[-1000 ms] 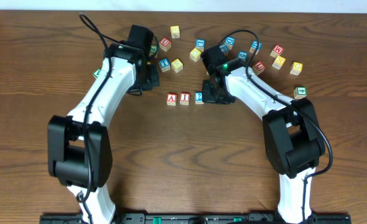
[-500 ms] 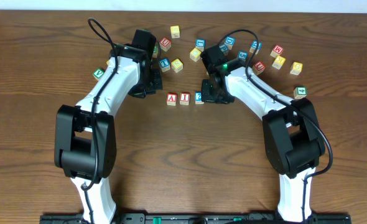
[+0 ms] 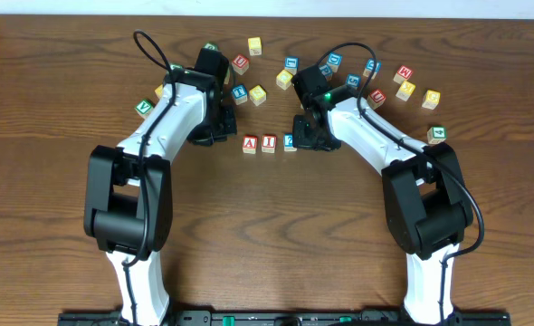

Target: Spell out AI2

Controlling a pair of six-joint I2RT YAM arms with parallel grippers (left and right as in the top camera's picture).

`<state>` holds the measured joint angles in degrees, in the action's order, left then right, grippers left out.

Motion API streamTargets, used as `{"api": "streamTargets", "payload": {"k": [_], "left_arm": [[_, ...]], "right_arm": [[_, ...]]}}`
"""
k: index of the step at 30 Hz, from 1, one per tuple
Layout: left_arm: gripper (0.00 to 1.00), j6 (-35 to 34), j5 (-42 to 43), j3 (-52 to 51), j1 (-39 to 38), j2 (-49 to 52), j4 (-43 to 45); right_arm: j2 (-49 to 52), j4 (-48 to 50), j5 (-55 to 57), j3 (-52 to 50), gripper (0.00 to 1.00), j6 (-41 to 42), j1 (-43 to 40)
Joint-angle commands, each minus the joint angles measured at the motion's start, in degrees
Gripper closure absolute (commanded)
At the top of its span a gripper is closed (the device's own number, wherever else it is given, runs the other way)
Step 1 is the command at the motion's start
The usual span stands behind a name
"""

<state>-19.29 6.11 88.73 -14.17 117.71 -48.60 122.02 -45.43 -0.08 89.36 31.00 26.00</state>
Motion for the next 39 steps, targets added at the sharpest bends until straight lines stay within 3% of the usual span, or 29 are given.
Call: {"api": "streamTargets", "payload": {"k": [1, 39], "left_arm": [[0.92, 0.20, 0.35, -0.55, -0.96, 1.42, -0.09], [0.92, 0.35, 0.35, -0.55, -3.80, 1.90, 1.42]], "right_arm": [[-0.02, 0.04, 0.11, -0.66, 0.99, 0.68, -0.31], [-0.02, 0.02, 0.11, -0.68, 0.99, 0.68, -0.28]]}}
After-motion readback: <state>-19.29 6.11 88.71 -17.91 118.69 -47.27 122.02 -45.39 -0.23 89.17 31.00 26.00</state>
